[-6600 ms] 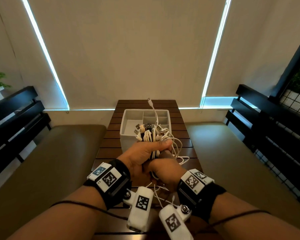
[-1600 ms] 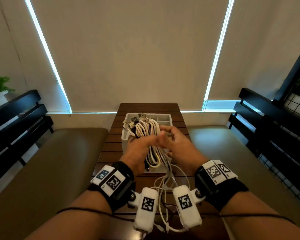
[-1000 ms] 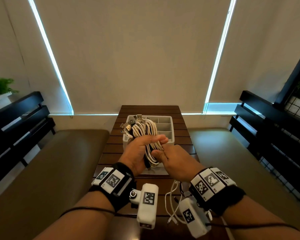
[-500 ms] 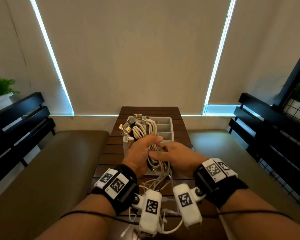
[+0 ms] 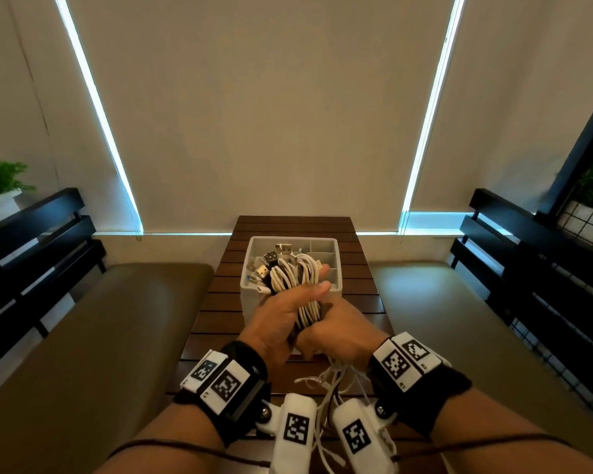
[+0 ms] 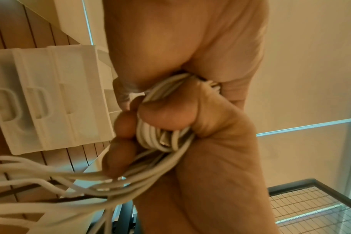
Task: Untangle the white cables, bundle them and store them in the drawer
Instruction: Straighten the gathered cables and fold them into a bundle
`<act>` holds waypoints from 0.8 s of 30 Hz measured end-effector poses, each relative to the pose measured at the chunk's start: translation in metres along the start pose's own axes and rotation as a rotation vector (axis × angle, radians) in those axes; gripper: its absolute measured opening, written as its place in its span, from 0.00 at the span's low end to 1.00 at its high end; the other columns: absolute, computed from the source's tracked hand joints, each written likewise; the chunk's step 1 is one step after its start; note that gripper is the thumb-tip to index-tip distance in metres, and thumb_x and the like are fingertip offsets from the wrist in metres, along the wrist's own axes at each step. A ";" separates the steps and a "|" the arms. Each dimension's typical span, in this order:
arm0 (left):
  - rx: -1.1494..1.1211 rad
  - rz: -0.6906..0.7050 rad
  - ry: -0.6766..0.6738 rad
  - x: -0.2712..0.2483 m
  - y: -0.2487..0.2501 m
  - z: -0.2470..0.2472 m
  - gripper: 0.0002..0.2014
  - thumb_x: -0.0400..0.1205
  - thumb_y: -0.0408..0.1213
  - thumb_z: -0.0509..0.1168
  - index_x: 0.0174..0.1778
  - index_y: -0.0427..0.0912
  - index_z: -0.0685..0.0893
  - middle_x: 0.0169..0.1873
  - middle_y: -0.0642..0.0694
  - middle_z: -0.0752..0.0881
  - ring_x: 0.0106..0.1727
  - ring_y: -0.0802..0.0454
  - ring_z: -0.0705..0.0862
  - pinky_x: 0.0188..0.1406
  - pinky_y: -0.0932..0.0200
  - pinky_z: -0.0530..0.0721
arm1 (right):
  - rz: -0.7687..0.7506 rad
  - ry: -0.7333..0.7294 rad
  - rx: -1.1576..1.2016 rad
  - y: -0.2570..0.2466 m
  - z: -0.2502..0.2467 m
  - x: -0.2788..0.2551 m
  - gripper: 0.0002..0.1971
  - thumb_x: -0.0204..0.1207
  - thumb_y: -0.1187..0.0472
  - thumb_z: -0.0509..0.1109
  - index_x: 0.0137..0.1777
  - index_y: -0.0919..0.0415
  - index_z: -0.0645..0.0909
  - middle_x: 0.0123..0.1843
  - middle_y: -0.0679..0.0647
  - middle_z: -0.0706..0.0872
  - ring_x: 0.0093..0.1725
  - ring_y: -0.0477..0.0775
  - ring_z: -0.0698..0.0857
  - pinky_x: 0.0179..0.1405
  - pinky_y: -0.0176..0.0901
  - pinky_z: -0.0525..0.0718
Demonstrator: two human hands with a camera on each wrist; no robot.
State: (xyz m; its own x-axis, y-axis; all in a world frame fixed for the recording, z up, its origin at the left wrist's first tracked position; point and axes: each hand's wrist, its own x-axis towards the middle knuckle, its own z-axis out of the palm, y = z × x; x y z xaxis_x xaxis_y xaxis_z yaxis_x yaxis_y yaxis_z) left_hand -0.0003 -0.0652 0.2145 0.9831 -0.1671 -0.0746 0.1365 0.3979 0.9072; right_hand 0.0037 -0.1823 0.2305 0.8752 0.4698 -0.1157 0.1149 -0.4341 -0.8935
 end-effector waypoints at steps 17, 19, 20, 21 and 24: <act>-0.038 -0.025 0.045 0.017 -0.009 -0.003 0.21 0.67 0.38 0.75 0.58 0.43 0.89 0.50 0.40 0.91 0.45 0.49 0.90 0.40 0.54 0.85 | -0.100 0.122 -0.029 0.014 0.008 0.015 0.24 0.62 0.76 0.72 0.59 0.59 0.83 0.43 0.47 0.87 0.43 0.44 0.86 0.36 0.32 0.81; -0.036 -0.045 0.032 0.018 -0.012 -0.006 0.20 0.67 0.37 0.76 0.57 0.44 0.90 0.50 0.39 0.91 0.45 0.48 0.90 0.40 0.53 0.86 | -0.122 0.140 -0.069 0.017 0.010 0.015 0.25 0.67 0.73 0.71 0.65 0.58 0.81 0.51 0.50 0.88 0.52 0.49 0.86 0.46 0.32 0.82; -0.034 -0.058 0.017 0.017 -0.013 -0.008 0.20 0.68 0.36 0.75 0.58 0.45 0.89 0.52 0.40 0.91 0.46 0.48 0.90 0.41 0.53 0.86 | -0.114 0.127 -0.107 0.017 0.010 0.014 0.24 0.69 0.71 0.71 0.67 0.59 0.79 0.56 0.54 0.87 0.57 0.52 0.86 0.50 0.33 0.81; -0.029 -0.067 0.001 0.017 -0.013 -0.008 0.21 0.70 0.35 0.74 0.60 0.46 0.89 0.53 0.42 0.91 0.47 0.49 0.90 0.42 0.54 0.85 | -0.104 0.108 -0.151 0.019 0.008 0.014 0.23 0.71 0.69 0.71 0.68 0.61 0.78 0.61 0.57 0.86 0.60 0.55 0.84 0.52 0.35 0.79; 0.007 -0.070 -0.016 0.016 -0.014 -0.008 0.22 0.71 0.33 0.74 0.63 0.48 0.88 0.56 0.44 0.90 0.52 0.50 0.88 0.48 0.53 0.85 | -0.096 0.123 -0.145 0.024 0.003 0.013 0.24 0.72 0.68 0.73 0.68 0.60 0.77 0.65 0.58 0.84 0.54 0.47 0.82 0.45 0.27 0.76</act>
State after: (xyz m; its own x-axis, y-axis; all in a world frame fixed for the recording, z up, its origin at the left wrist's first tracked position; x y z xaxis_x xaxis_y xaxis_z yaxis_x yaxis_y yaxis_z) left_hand 0.0147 -0.0658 0.1974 0.9692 -0.2085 -0.1313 0.2037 0.3783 0.9030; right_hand 0.0165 -0.1844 0.2058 0.9068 0.4206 0.0286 0.2589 -0.5020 -0.8252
